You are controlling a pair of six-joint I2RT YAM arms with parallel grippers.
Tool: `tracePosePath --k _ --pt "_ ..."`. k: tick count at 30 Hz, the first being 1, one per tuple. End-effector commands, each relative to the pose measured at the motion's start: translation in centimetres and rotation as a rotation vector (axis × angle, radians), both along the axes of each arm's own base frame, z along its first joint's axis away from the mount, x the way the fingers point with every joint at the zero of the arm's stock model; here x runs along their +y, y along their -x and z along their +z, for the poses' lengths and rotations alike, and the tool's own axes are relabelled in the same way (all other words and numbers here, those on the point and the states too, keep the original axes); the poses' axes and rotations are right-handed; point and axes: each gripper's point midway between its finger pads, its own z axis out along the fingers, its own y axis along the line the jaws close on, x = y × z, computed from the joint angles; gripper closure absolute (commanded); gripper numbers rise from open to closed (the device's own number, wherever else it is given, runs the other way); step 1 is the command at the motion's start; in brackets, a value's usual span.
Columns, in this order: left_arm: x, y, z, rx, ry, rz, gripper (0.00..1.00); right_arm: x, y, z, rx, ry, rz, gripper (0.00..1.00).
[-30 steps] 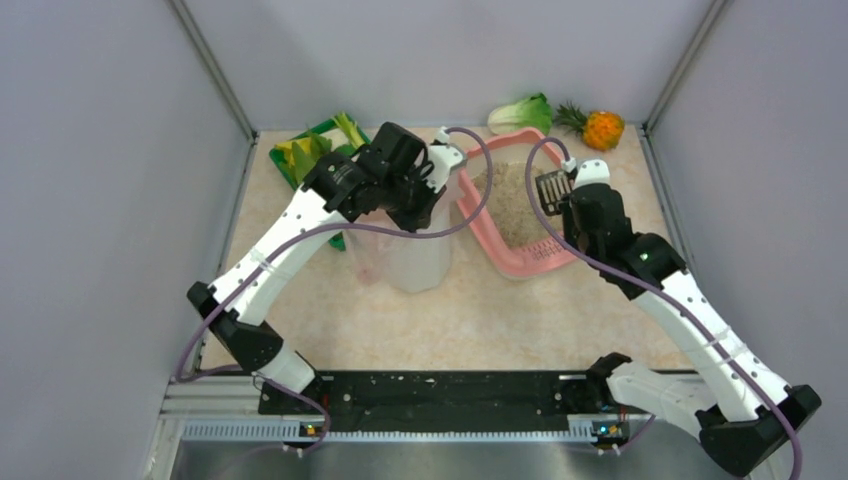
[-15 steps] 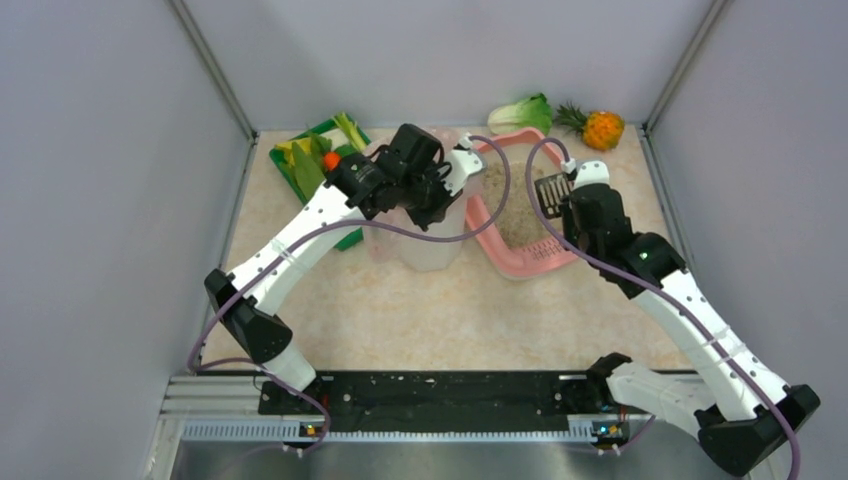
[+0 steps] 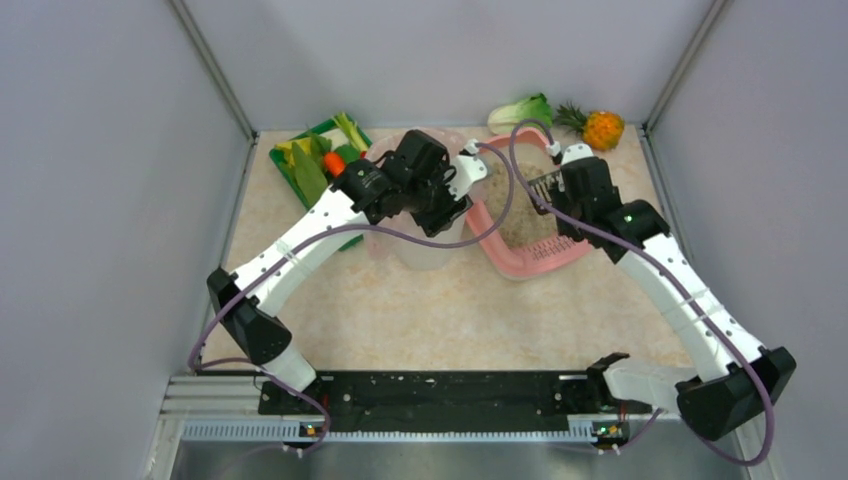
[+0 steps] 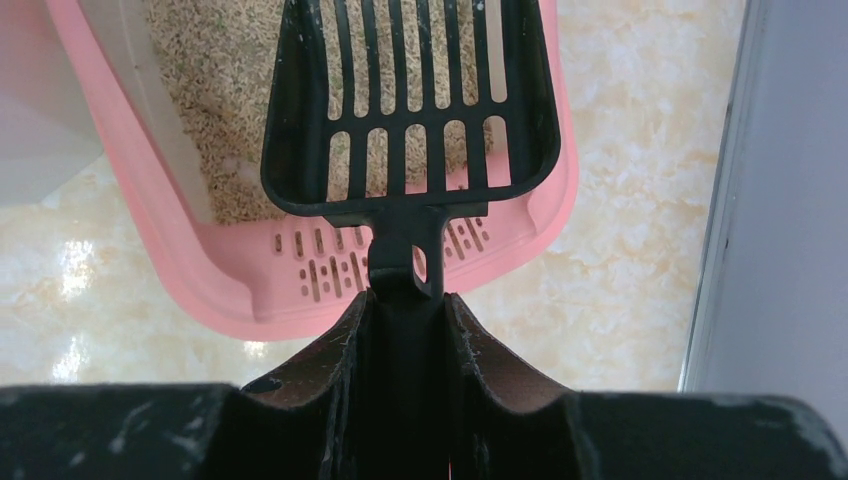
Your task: Clean the litter box
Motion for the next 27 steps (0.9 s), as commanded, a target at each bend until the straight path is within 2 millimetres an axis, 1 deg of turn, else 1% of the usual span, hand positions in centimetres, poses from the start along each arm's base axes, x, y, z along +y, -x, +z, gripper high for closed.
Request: tracePosePath --k 1,5,8,9,10,12,14,15,17,21,22,23,24,25,27 --pt "-0.3 -0.4 6.0 -0.126 0.153 0.044 0.4 0.3 -1.8 2.1 0.02 -0.025 0.04 1.0" --pt "0.2 -1.1 10.6 -0.19 0.274 0.154 0.26 0.9 -4.0 1.8 0.082 -0.079 0.079 1.0" --pt "1.9 -2.1 13.8 -0.256 0.36 0.295 0.19 1.3 -6.1 1.2 0.123 -0.067 0.1 1.0" --pt "2.6 -2.4 14.8 -0.26 0.403 0.341 0.15 1.6 -7.0 0.5 0.147 -0.053 0.11 1.0" --pt "3.4 -2.7 15.6 -0.257 0.449 0.384 0.11 1.8 -7.8 0.2 0.161 -0.045 0.119 1.0" --pt "6.1 -4.1 16.7 -0.205 0.566 0.513 0.09 2.2 -9.0 -0.7 0.198 -0.029 0.133 1.0" --pt "9.0 -5.1 17.5 -0.153 0.684 0.616 0.01 2.3 -10.1 -1.6 0.236 -0.008 0.131 1.0" --pt "10.6 -5.6 17.4 -0.149 0.717 0.677 0.01 2.2 -10.5 -2.1 0.253 0.004 0.121 1.0" --pt "14.3 -6.4 16.8 -0.181 0.744 0.824 0.01 2.4 -11.1 -3.1 0.279 0.015 0.121 1.0" --pt "20.1 -5.7 15.6 -0.235 0.776 1.038 0.01 2.4 -11.5 -4.9 0.323 0.013 0.127 1.0" --pt "21.3 -5.3 15.0 -0.244 0.776 1.08 0.01 2.3 -11.6 -5.4 0.335 0.008 0.127 1.0" --pt "22.5 -5.1 14.0 -0.251 0.763 1.128 0.01 2.4 -11.7 -5.7 0.346 0.002 0.132 1.0" --pt "23.6 -4.6 13.5 -0.268 0.759 1.161 0.01 2.8 -11.7 -6.0 0.353 -0.01 0.147 1.0" --pt "24.5 -4.3 12.9 -0.281 0.752 1.189 0.01 3.2 -11.9 -6.3 0.36 -0.022 0.16 1.0" --pt "25.7 -3.7 12.3 -0.318 0.739 1.206 0.01 3.5 -12.1 -7.0 0.376 -0.026 0.18 1.0"
